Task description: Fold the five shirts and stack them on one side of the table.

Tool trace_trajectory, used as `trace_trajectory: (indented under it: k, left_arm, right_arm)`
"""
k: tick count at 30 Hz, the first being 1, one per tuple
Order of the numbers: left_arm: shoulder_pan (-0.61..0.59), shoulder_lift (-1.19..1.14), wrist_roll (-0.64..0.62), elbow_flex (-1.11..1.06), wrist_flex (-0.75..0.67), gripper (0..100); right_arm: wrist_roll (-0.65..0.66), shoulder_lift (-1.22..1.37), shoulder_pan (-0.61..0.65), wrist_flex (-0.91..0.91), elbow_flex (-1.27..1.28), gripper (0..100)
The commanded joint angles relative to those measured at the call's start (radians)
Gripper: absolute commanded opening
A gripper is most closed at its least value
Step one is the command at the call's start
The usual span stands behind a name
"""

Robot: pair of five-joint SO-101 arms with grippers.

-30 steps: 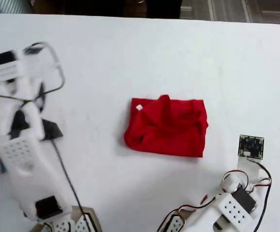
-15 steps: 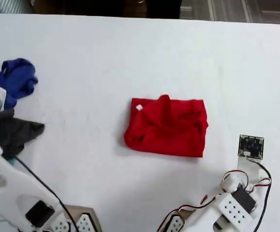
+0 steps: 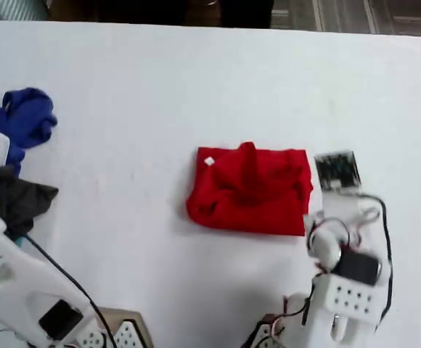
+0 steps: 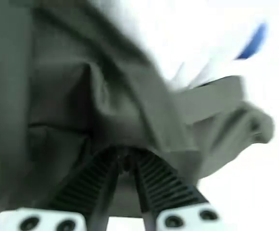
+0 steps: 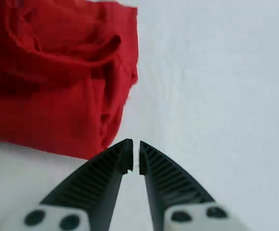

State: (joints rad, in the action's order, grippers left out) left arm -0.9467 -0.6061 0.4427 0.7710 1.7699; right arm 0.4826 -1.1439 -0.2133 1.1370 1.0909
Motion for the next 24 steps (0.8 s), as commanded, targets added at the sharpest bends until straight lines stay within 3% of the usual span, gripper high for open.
trace_trajectory:
  k: [1,7,15,17,20,24]
  left_arm:
    - [0.074,0.212,-0.006,0.047,0.020,8]
    - [0.187,0.356,-0.012,-0.016,0.020,20]
    - [0.304,0.667,-0.078,-0.535,-0.002,19]
    - [0.310,0.809,-0.075,-0.743,-0.083,18]
    - [0.307,1.036,-0.074,-1.116,-0.331,13]
    - [0.318,1.277,-0.080,-1.566,-0.644,2]
  right_arm:
    - [-0.017,0.294,0.077,0.013,-0.273,12.5]
    - [-0.017,0.857,0.229,0.174,-0.717,17.0]
    - [-0.017,1.293,0.329,0.424,-1.318,16.9]
    - [-0.018,1.360,0.332,0.449,-1.447,15.4]
    - [-0.077,1.454,0.331,0.449,-1.590,0.3]
    - [-0.138,1.589,0.349,0.449,-1.715,2.0]
